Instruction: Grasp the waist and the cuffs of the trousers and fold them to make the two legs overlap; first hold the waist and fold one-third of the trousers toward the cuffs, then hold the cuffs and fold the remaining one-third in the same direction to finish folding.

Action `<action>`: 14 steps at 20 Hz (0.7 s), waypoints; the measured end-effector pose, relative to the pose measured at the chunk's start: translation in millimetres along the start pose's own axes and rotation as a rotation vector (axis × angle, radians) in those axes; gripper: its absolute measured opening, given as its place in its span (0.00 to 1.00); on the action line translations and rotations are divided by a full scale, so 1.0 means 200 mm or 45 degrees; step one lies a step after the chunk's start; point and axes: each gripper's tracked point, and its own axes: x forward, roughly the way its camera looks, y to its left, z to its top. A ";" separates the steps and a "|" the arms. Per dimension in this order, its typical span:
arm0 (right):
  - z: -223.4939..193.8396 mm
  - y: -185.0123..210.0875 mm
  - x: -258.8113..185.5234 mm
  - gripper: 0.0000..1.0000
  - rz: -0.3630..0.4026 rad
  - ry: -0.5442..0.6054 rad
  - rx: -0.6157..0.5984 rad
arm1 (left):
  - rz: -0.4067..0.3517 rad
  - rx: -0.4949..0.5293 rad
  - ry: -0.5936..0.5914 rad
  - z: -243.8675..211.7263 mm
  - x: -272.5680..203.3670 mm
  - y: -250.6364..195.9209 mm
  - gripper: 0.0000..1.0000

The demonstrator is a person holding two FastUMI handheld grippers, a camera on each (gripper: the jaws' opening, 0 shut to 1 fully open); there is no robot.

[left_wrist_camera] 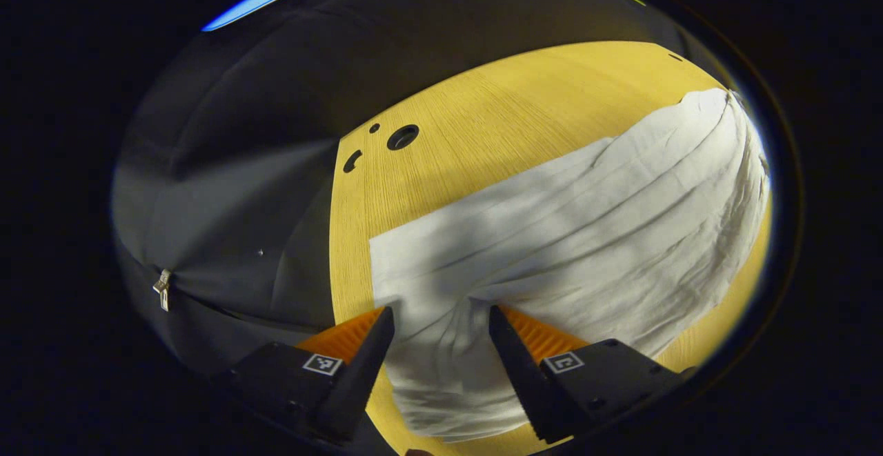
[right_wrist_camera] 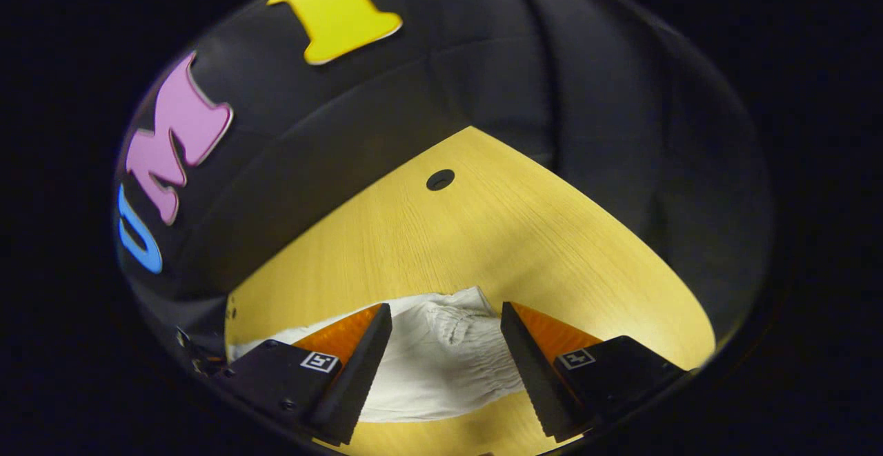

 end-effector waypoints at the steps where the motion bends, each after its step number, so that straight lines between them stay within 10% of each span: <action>1: -0.01 -0.03 -0.04 0.98 -0.015 -0.029 0.056 | 0.030 0.006 -0.023 0.01 -0.03 0.03 0.94; 14: -0.36 -0.16 -0.08 0.98 -0.111 -0.028 0.330 | -0.027 -0.381 -0.294 0.02 -0.51 -0.09 0.94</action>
